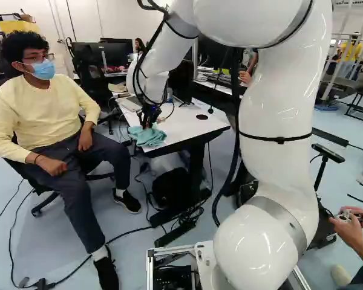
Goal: Clean the table with the green towel
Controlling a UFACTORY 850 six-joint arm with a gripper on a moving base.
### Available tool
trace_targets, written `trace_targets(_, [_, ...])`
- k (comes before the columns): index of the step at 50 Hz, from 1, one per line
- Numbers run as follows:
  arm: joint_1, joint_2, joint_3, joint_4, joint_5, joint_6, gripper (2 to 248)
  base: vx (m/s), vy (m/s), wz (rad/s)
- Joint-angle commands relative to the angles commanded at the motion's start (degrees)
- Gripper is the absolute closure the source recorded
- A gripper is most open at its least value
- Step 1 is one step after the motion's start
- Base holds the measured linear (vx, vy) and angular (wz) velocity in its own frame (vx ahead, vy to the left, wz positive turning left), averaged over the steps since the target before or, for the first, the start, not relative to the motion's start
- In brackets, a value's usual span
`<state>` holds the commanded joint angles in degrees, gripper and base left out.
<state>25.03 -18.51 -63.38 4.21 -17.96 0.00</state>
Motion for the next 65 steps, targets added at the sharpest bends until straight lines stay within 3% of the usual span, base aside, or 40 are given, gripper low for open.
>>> trace_targets(22, [0.0, -0.1, 0.0, 0.0, -0.5, 0.0, 211, 0.0, 0.0, 0.0])
trace_targets(65, [0.0, -0.1, 0.0, 0.0, -6.3, 0.0, 211, 0.0, 0.0, 0.0])
